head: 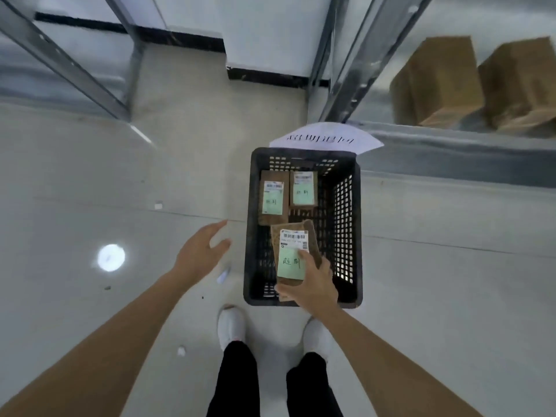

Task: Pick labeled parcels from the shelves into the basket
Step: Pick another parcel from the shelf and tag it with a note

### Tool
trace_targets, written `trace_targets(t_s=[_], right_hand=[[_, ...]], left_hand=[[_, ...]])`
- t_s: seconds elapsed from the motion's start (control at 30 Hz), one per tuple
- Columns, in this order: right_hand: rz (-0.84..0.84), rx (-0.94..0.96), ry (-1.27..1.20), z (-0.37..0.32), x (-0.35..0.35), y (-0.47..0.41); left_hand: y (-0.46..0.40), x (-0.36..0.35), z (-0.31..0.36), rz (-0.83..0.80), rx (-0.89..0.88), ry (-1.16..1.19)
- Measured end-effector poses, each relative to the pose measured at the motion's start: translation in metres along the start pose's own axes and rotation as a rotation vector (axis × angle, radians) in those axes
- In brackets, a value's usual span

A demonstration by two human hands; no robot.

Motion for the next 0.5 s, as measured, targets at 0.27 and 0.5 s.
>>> trace_targets(t_s=[0.27, 0.5], right_hand=[[-0.006, -0.033, 0.025, 0.024, -0.105, -0.125], [-0.006, -0.043, -0.071, 0.033, -0.171, -0.179]], left_hand=[[-0.078, -0.073, -0.106, -0.039, 0.044, -0.032], [-0.104, -0.114, -0.164, -0.074, 0.082, -0.037]])
Point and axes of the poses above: each hand's wrist, its own y-axis away from the middle knuckle, its own x-axis out of the back of the hand, z = x × y, the point moved 6 cm from there along -y, towards the middle knuckle, and after that the axes turned 9 degrees about -x, right-handed, at the moved point
